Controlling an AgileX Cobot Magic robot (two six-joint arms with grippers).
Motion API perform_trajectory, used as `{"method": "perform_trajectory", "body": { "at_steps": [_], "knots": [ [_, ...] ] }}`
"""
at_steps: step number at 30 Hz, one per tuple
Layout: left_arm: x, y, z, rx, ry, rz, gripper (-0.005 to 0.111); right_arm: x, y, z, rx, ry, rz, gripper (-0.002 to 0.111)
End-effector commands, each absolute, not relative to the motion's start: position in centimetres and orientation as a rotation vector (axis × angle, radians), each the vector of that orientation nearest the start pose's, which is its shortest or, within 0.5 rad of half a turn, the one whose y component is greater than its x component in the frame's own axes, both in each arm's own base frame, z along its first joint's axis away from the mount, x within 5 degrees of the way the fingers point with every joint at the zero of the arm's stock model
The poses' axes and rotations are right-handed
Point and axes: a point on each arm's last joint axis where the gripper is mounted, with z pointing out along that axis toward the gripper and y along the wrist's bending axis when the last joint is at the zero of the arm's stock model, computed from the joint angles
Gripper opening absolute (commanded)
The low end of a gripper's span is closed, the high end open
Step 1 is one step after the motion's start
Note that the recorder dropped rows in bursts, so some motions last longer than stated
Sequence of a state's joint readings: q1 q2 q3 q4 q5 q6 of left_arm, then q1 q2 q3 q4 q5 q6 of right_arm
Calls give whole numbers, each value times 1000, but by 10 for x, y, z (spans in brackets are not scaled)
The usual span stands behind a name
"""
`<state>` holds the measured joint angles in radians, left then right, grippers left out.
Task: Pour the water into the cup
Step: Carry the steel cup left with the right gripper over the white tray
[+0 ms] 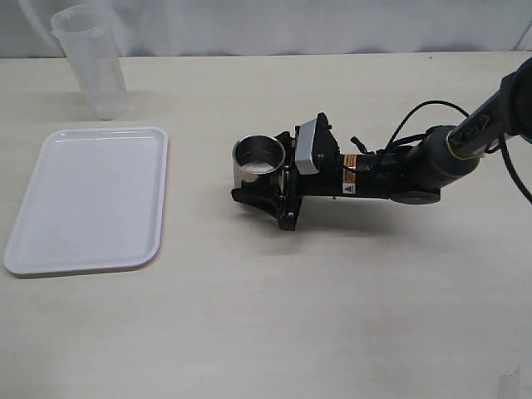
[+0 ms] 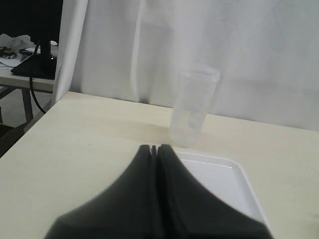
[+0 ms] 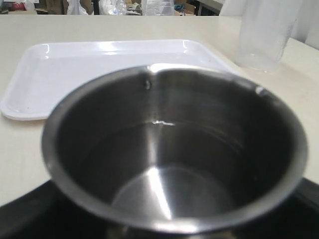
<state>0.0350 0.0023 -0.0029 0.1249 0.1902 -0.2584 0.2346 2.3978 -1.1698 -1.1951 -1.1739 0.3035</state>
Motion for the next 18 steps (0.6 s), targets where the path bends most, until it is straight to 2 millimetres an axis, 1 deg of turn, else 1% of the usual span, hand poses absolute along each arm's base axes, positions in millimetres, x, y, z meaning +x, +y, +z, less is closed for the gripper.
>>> {"method": "perform_trajectory", "body": {
  "at_steps": [1, 6, 10, 13, 18],
  "knots": [
    [56, 4, 196, -168, 1663, -66, 0, 370, 178, 60, -1192, 1373, 906, 4],
    [56, 4, 196, -169, 1663, -68, 0, 367, 198, 67, -1246, 1327, 949, 4],
    [56, 4, 196, -169, 1663, -68, 0, 371, 216, 77, -1240, 1315, 1005, 4],
    [56, 4, 196, -169, 1663, -68, 0, 371, 231, 83, -1268, 1304, 1024, 4],
    [56, 4, 196, -169, 1663, -68, 0, 366, 264, 87, -1370, 1317, 994, 4]
  ]
}}
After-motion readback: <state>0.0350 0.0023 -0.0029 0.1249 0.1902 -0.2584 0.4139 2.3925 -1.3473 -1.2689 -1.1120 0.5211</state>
